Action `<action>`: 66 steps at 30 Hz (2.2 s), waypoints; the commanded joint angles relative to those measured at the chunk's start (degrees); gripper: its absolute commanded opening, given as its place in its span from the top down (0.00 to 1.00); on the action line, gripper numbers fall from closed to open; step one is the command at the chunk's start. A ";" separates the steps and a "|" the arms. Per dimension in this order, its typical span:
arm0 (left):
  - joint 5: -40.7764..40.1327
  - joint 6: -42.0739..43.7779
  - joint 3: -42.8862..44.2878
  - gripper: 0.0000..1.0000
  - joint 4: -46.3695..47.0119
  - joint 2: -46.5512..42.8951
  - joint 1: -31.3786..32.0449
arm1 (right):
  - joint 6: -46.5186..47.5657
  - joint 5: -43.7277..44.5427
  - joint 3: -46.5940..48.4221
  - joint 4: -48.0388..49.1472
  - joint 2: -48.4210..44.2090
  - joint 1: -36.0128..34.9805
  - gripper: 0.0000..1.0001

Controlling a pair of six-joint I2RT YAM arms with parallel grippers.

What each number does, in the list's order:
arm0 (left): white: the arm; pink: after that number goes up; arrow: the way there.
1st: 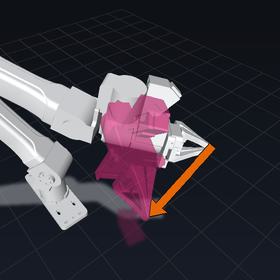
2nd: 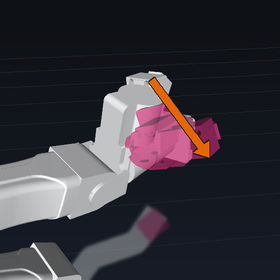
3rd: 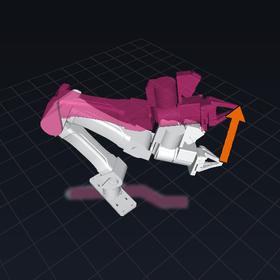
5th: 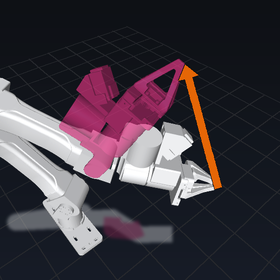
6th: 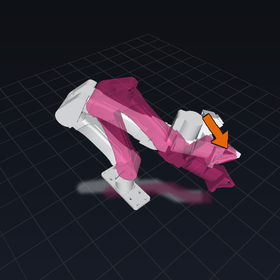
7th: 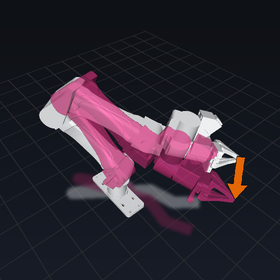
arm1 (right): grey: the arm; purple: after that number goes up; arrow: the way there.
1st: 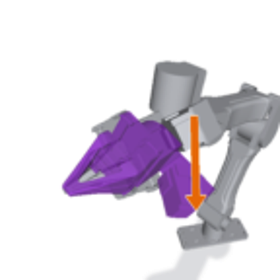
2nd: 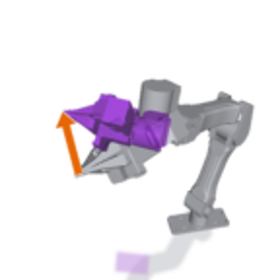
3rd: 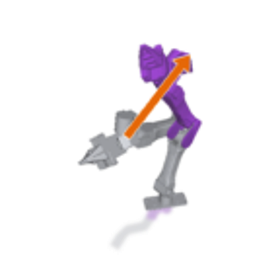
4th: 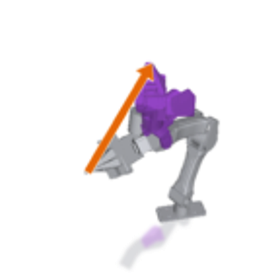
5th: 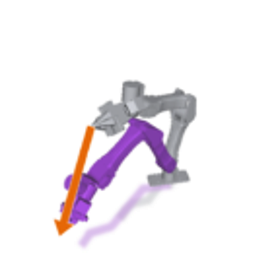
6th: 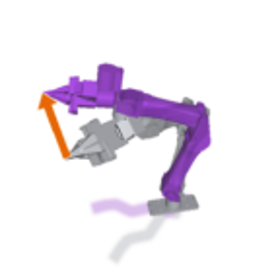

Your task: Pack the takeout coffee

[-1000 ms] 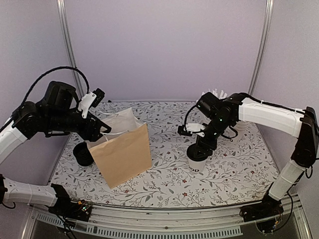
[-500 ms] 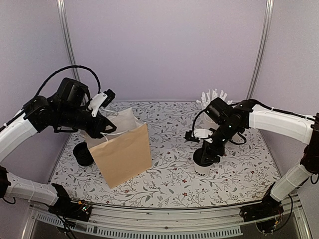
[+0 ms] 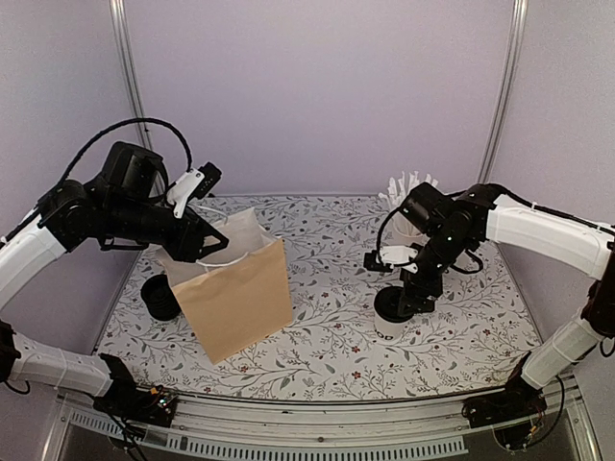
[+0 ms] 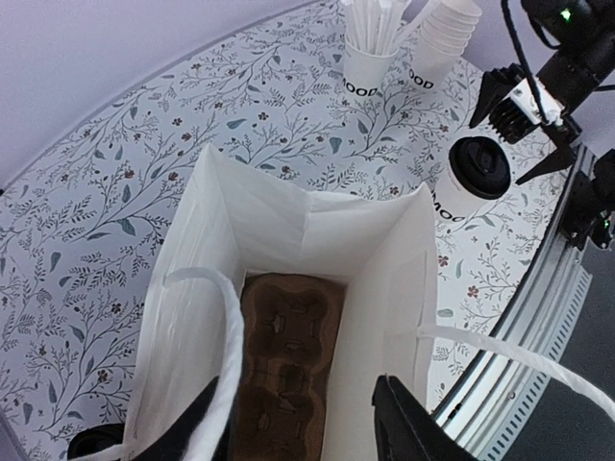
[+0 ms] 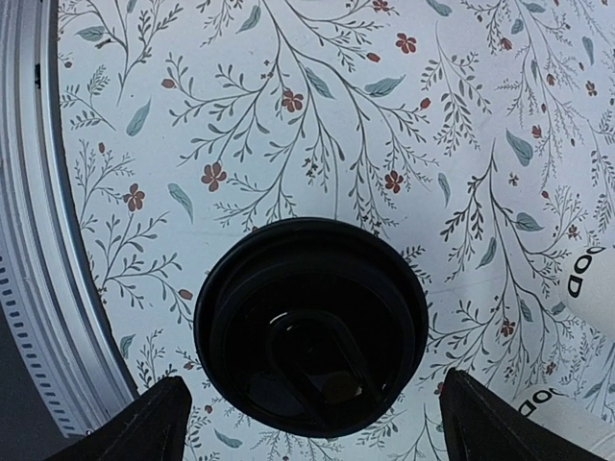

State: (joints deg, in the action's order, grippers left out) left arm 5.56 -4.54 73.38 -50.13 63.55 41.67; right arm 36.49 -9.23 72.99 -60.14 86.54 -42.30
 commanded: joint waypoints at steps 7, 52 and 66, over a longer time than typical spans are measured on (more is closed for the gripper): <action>1.03 -0.43 -0.48 0.44 -0.56 -2.50 -0.63 | 1.36 2.40 8.02 -5.34 5.68 0.22 0.06; 0.15 -0.12 -2.28 0.42 -0.86 -3.92 -0.59 | -0.45 4.07 8.57 -4.59 8.79 -2.48 0.06; 0.13 -0.06 -1.94 0.41 -0.94 -3.61 -0.63 | -0.18 2.98 8.66 -6.53 7.30 -2.52 0.04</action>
State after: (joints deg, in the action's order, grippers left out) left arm 5.56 -4.71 71.70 -51.31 59.61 41.67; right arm 36.71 -6.96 82.81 -66.22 95.15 -44.53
